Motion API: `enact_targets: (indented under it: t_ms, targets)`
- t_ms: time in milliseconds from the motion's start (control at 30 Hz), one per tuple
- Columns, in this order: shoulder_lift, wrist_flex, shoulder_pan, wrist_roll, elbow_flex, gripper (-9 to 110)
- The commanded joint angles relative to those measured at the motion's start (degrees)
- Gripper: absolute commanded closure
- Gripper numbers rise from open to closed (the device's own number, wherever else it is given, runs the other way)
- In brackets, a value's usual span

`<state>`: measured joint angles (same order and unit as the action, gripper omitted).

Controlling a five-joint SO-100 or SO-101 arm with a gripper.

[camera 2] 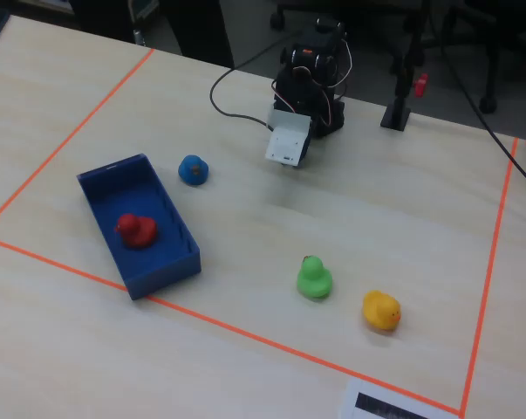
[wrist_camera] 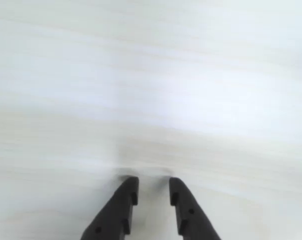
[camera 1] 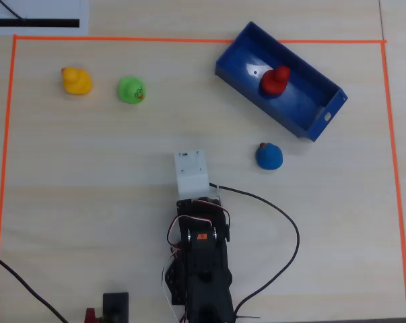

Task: Grasp red duck and put it into box.

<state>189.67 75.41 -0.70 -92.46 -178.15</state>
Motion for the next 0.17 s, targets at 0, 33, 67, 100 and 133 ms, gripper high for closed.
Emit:
enact_targets:
  t_ms: [0,33,67,100,133]
  targets:
    - [0.1,1.7,-0.5,0.3,-0.1,96]
    - [0.1,1.7,-0.5,0.3,-0.1,96]
    - [0.1,1.7,-0.5,0.3,-0.1,96]
    - [0.1,1.7,-0.5,0.3,-0.1,96]
    - [0.1,1.7,-0.5,0.3,-0.1,96]
